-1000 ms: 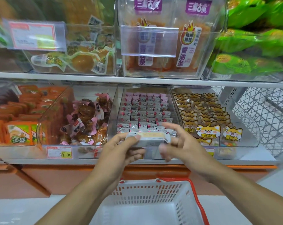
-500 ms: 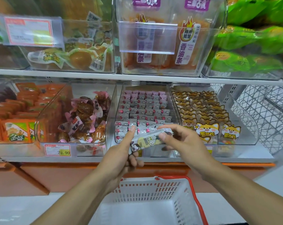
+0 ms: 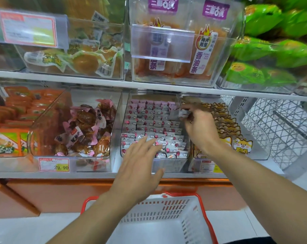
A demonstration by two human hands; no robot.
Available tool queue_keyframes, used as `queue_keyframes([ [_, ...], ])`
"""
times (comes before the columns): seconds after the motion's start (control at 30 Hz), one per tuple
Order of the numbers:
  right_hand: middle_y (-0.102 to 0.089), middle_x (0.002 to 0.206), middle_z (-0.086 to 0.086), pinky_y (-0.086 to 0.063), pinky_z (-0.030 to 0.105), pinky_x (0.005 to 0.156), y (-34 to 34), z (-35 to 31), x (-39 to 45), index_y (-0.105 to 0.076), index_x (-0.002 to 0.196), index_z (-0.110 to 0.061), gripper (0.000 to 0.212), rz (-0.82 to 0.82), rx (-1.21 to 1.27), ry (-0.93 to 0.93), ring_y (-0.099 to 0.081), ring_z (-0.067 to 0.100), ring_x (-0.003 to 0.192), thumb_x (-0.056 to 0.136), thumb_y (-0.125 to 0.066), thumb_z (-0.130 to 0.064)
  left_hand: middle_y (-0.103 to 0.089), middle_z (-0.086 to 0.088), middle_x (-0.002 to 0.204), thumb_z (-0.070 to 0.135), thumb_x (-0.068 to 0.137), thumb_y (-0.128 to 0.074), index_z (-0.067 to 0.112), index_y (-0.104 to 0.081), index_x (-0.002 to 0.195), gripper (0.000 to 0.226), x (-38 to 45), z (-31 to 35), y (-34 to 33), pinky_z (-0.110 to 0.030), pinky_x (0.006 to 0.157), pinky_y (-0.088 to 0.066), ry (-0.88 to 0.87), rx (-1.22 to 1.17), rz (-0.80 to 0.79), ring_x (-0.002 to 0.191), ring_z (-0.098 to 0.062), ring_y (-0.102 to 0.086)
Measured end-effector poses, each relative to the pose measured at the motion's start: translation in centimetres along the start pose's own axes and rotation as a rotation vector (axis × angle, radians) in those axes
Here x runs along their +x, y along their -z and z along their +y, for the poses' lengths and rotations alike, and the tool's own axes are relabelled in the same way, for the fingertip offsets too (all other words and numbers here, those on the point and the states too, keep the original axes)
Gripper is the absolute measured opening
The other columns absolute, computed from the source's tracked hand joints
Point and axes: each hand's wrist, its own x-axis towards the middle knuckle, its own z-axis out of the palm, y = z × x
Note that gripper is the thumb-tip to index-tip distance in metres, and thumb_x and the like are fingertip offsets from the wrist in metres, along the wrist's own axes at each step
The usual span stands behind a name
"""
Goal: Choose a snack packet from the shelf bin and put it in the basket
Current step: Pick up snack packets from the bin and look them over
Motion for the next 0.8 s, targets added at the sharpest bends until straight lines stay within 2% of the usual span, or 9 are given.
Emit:
queue_keyframes([
  [0.07,-0.068,0.12,0.006,-0.049,0.008,0.065,-0.7,-0.1,1.6,-0.063,0.129,-0.024,0.047,-0.123,-0.13,0.038,-0.059,0.0,0.075,0.09,-0.064,0.003,-0.017,0.017,0.165,0.054,0.093,-0.062,0.043,-0.028,0.153,0.069,0.0,-0.1,-0.1,-0.022,0.11,0.023,-0.01,0.019,-0.022,0.152,-0.002,0.005],
  [0.1,-0.064,0.129,0.007,-0.052,0.011,0.067,-1.1,-0.3,2.6,-0.064,0.13,-0.026,0.051,-0.194,-0.229,0.024,-0.062,0.003,0.081,0.089,-0.064,0.004,-0.018,0.016,0.165,0.053,0.093,-0.062,0.042,-0.029,0.152,0.069,0.0,-0.2,-0.1,-0.023,0.11,0.023,-0.014,0.013,-0.022,0.152,-0.003,0.004],
  [0.13,-0.058,0.139,0.01,-0.058,0.022,0.081,-1.5,-0.7,3.4,-0.065,0.13,-0.03,0.052,-0.262,-0.37,0.01,-0.066,0.016,0.098,0.089,-0.065,0.002,-0.019,0.015,0.165,0.052,0.093,-0.062,0.042,-0.031,0.152,0.068,0.0,-0.2,0.0,-0.025,0.112,0.021,-0.019,0.007,-0.024,0.152,-0.004,0.004],
  [0.2,-0.047,0.15,0.014,-0.038,0.044,0.117,-2.4,-1.7,4.7,-0.065,0.13,-0.03,0.046,-0.396,-0.687,0.011,-0.044,0.035,0.138,0.091,-0.068,-0.006,-0.022,0.013,0.164,0.05,0.093,-0.063,0.041,-0.034,0.15,0.065,0.1,-0.2,0.2,-0.029,0.116,0.016,-0.024,-0.002,-0.025,0.153,-0.006,0.002],
  [0.33,-0.05,0.15,0.011,-0.011,0.046,0.124,-4.0,-2.7,5.8,-0.066,0.129,-0.019,0.037,-0.396,-0.94,0.167,-0.028,0.033,0.148,0.094,-0.063,-0.011,-0.031,0.012,0.16,0.048,0.092,-0.063,0.038,-0.043,0.148,0.06,-0.1,-0.2,0.4,-0.033,0.123,0.009,-0.011,0.002,-0.069,0.153,-0.008,-0.005],
  [0.43,-0.059,0.14,0.016,-0.021,0.046,0.123,-5.0,-2.8,5.9,-0.064,0.132,-0.016,0.04,-0.363,-0.838,0.205,-0.048,0.034,0.136,0.096,-0.054,-0.001,-0.03,0.011,0.16,0.045,0.092,-0.063,0.035,-0.045,0.147,0.059,-0.2,-0.4,0.3,-0.035,0.126,0.001,-0.013,-0.018,-0.077,0.153,-0.008,-0.005],
  [0.53,-0.071,0.104,0.006,-0.029,0.048,0.121,-5.7,-2.5,6.1,-0.065,0.116,-0.01,0.026,-0.374,-0.751,0.219,-0.067,0.028,0.104,0.097,-0.05,0.0,-0.031,0.011,0.161,0.045,0.092,-0.065,0.035,-0.047,0.146,0.057,-0.1,-0.5,0.3,-0.035,0.125,-0.001,0.005,-0.059,-0.07,0.153,-0.007,-0.005],
  [0.63,-0.072,0.106,0.007,-0.038,0.048,0.116,-5.7,-2.3,6.6,-0.071,0.097,-0.013,0.018,-0.344,-0.614,0.14,-0.067,0.031,0.108,0.098,-0.054,-0.006,-0.033,0.012,0.16,0.043,0.093,-0.066,0.036,-0.05,0.143,0.053,0.0,-0.6,0.3,-0.034,0.125,-0.002,0.012,-0.083,-0.058,0.153,-0.006,-0.006],
  [0.8,-0.069,0.105,0.009,-0.059,0.031,0.076,-4.3,-2.0,6.9,-0.065,0.096,-0.01,0.019,-0.096,-0.136,-0.163,-0.067,0.022,0.086,0.1,-0.048,-0.002,-0.035,0.018,0.156,0.04,0.093,-0.068,0.038,-0.055,0.137,0.046,0.1,-0.7,0.5,-0.025,0.119,-0.002,0.032,-0.155,-0.018,0.151,-0.001,-0.006],
])
